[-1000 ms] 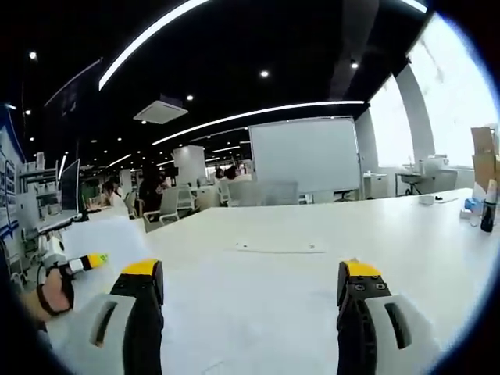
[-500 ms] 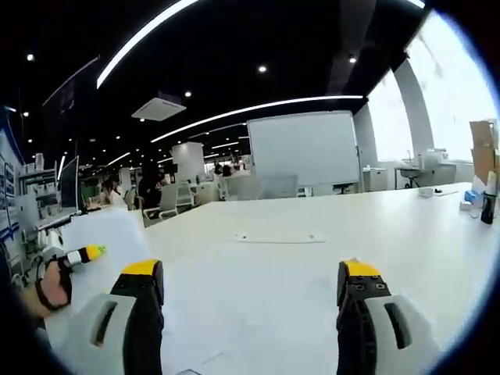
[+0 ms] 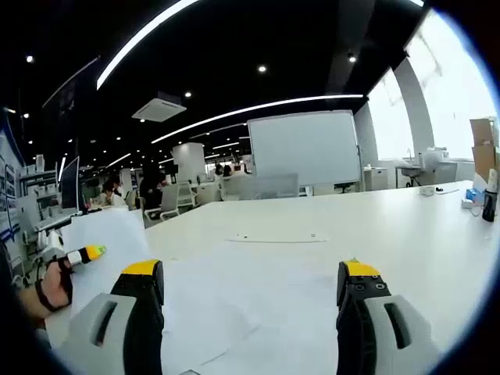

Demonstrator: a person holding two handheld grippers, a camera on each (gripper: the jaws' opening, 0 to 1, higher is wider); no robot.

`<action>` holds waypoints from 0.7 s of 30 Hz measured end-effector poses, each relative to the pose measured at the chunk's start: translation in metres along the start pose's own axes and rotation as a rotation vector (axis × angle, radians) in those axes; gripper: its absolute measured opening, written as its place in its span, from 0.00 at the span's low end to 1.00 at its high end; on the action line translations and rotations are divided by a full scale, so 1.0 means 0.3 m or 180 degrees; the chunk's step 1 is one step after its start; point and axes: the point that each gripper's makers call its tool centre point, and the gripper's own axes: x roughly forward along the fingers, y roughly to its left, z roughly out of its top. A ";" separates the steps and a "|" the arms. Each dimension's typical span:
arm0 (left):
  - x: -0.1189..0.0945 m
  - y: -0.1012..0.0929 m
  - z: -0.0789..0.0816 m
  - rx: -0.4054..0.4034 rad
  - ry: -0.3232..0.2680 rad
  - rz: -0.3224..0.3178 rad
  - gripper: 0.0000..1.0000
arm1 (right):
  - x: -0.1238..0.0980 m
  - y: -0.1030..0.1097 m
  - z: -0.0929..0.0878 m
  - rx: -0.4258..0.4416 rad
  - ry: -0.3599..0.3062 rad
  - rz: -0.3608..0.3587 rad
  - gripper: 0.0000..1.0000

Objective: Organize the stack of printing papers by aligning and flattening the scattered papers on the table

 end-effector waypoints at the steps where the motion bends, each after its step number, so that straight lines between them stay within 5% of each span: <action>1: 0.000 -0.001 0.000 0.0002 0.0001 -0.0002 0.06 | -0.001 -0.001 0.000 -0.0001 -0.0001 -0.0003 0.87; 21: 0.002 -0.007 0.010 0.0011 0.0008 -0.0006 0.06 | 0.007 0.018 0.024 -0.0028 -0.0015 0.0021 0.87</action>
